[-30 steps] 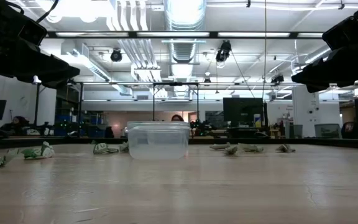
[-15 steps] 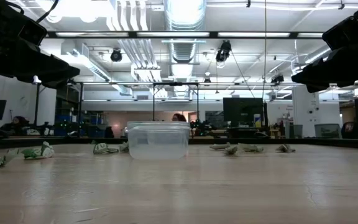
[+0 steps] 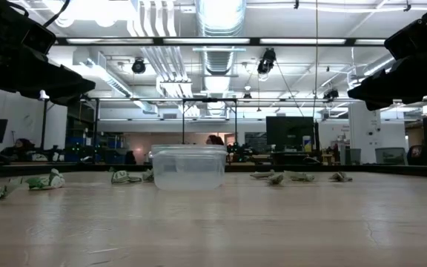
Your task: Pick and place items into bin
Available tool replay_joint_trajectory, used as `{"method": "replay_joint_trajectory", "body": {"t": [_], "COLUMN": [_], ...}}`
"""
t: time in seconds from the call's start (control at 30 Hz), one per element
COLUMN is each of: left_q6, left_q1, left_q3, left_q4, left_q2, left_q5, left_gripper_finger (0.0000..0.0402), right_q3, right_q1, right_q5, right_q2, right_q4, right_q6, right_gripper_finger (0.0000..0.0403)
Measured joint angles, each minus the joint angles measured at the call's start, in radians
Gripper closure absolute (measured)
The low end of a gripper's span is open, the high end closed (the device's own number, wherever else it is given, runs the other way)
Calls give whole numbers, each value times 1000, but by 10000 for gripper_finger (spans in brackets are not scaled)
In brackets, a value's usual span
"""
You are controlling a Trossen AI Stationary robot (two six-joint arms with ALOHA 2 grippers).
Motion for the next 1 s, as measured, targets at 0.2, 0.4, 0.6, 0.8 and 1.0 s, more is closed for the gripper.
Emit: {"method": "replay_joint_trajectory", "body": {"t": [0.2, 0.4, 0.6, 0.8, 1.0], "left_q6": [0, 0, 0, 0, 0], "left_q1": [0, 0, 0, 0, 0], "left_q3": [0, 0, 0, 0, 0], "left_q4": [0, 0, 0, 0, 0], "left_q2": [0, 0, 0, 0, 0], "left_q5": [0, 0, 0, 0, 0], "left_gripper_finger": [253, 253, 253, 253, 253], "right_q3": [0, 0, 0, 0, 0], "right_q1": [0, 0, 0, 0, 0], "right_q5": [0, 0, 0, 0, 0], "right_q2": [0, 0, 0, 1, 1], "right_q4": [0, 24, 54, 53, 52], "right_q6": [37, 78, 80, 80, 78], "right_gripper_finger": [335, 335, 335, 335, 335]}}
